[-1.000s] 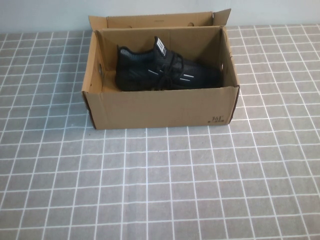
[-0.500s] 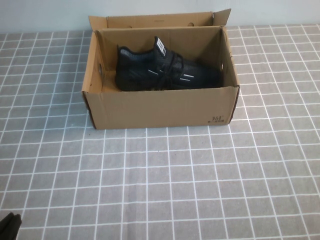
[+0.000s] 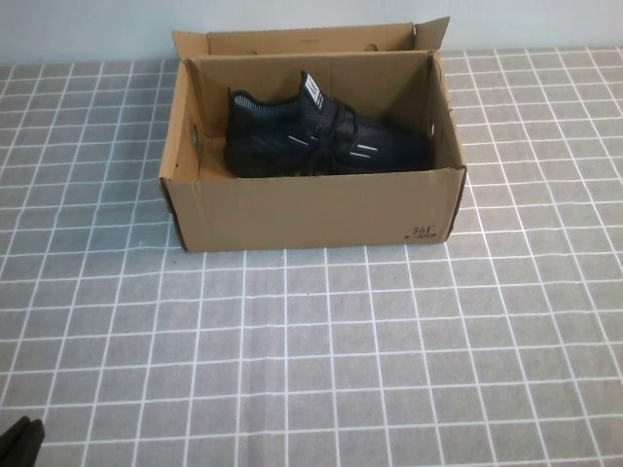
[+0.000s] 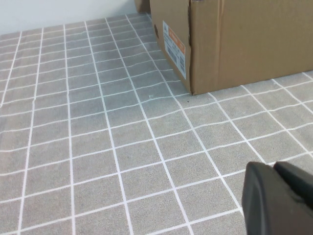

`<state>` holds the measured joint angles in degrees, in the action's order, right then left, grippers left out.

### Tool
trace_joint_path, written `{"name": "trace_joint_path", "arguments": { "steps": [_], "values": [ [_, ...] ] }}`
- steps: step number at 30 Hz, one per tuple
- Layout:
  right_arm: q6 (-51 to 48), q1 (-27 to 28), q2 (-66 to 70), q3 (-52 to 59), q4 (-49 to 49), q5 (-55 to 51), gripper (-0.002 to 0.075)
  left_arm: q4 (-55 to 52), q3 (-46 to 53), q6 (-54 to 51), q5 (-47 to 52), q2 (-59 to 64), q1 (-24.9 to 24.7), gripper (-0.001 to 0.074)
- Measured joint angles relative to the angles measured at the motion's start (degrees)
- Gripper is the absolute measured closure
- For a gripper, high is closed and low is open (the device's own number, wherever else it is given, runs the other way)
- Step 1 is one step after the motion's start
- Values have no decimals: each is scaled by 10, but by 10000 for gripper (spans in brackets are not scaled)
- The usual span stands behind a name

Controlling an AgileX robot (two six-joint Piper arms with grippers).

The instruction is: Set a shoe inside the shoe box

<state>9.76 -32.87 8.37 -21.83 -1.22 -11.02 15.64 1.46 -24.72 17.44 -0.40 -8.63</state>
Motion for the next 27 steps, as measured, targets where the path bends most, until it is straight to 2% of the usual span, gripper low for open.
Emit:
{"name": "trace_joint_path", "arguments": {
  "steps": [11,14,20,27],
  "values": [
    [0,0,0,0,0,0,743,0,0,0,0,0,0,736],
    [-4,9,0,0,28,0,742,0,0,0,0,0,0,736],
    [-11,106,0,44,71,11,742,0,0,0,0,0,0,736],
    [-11,240,0,179,71,169,742,0,0,0,0,0,0,736]
  ]
}}
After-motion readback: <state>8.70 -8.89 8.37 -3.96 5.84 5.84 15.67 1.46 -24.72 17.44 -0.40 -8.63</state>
